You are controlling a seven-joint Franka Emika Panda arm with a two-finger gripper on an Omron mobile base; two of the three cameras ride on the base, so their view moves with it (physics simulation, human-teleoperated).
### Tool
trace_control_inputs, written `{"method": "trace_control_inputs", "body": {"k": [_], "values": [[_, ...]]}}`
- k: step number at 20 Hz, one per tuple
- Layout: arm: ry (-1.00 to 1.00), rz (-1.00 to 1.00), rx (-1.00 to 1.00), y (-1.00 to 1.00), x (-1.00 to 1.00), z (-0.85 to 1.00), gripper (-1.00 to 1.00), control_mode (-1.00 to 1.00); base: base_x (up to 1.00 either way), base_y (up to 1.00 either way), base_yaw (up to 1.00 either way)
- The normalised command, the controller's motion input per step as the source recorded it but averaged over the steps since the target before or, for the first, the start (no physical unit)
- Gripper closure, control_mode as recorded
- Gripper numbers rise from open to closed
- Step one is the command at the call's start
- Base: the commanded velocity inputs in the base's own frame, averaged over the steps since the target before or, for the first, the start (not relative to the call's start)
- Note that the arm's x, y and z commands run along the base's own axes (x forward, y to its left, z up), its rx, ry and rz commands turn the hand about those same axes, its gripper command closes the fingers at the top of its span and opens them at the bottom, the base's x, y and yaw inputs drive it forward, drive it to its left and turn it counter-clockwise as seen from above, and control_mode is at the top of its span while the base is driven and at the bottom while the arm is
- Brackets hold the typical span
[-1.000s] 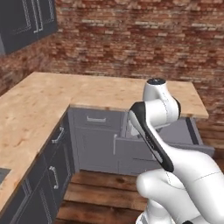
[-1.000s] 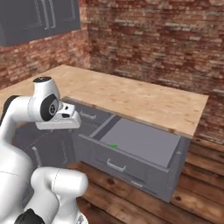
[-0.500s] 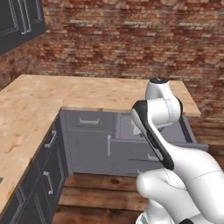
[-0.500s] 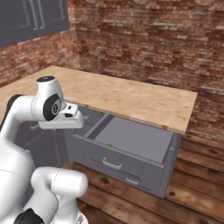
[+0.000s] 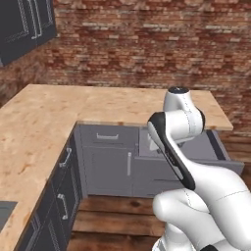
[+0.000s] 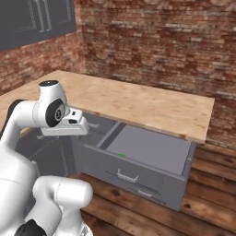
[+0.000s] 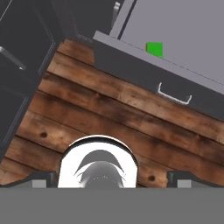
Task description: Restock the sink supplies by placing the sponge and soap dispenser on the counter and next to the sink. Make sure the soap dispenser is upright.
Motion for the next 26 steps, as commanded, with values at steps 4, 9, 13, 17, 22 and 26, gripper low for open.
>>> {"method": "trace_control_inputs", "body": {"k": [4,9,13,17,22,26], "values": [[0.0,0.0,0.0,0.0,0.0,0.0,-1.0,1.0,0.21,0.19,0.0],[0.0,0.0,0.0,0.0,0.0,0.0,-1.0,1.0,0.27,0.23,0.0],[0.0,0.0,0.0,0.0,0.0,0.0,-1.0,1.0,0.28,0.38,0.0],[0.0,0.0,0.0,0.0,0.0,0.0,-1.0,1.0,0.47,0.34,0.0],[0.0,0.0,0.0,0.0,0.0,0.0,-1.0,1.0,0.5,0.21,0.0],[0.0,0.0,0.0,0.0,0.0,0.0,-1.0,1.0,0.32,0.07,0.01]]}}
